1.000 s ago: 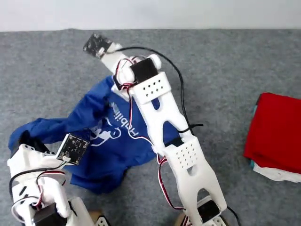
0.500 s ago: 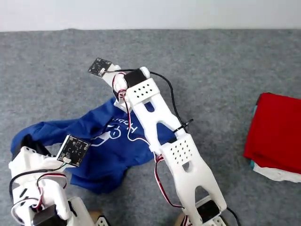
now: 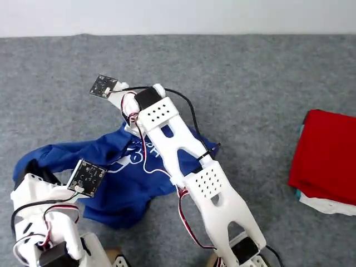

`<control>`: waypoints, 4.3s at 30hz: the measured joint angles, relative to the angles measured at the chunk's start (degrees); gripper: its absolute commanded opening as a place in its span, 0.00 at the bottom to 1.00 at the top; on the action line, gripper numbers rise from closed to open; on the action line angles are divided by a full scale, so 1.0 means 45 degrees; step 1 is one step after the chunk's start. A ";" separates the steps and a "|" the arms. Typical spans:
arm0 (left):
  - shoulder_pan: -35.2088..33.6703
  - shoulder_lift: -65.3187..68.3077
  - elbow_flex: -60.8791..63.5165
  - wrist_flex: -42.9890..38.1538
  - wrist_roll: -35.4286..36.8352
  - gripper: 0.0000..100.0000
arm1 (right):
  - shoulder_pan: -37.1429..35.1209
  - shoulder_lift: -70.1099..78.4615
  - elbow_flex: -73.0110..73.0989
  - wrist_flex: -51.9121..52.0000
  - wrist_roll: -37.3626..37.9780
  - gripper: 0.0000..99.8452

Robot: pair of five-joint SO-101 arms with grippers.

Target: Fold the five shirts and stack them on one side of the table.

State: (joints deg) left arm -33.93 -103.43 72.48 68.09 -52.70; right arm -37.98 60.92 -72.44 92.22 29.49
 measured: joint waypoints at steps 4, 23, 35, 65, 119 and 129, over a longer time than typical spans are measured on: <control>0.0000 0.0000 0.0000 -0.1387 0.0020 0.01 | 0.0684 -0.0606 -0.1817 0.1641 0.0000 0.01; 0.1270 0.1700 -0.3595 -0.6115 0.0645 0.01 | 0.4317 -0.9006 -0.2168 0.1875 0.0547 0.01; 0.3575 0.8244 -1.1096 -0.0156 0.2716 0.01 | 0.5646 -1.4105 0.3223 0.1875 0.0488 0.01; 0.4669 1.3890 -2.3502 0.2618 0.4103 0.01 | 0.8674 -2.2252 0.7951 0.1875 0.1915 0.01; 0.5880 2.7487 -2.0943 -0.5919 0.3458 0.01 | 0.7248 -0.9358 1.3636 -1.3402 0.1524 0.01; 0.5685 2.7311 -2.1314 -0.1563 0.2403 0.01 | 0.7170 -0.9436 1.3617 -0.9553 0.1465 0.01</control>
State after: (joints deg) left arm -8.35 19.47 -23.43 61.05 -41.89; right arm -5.71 18.46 -11.16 49.23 36.09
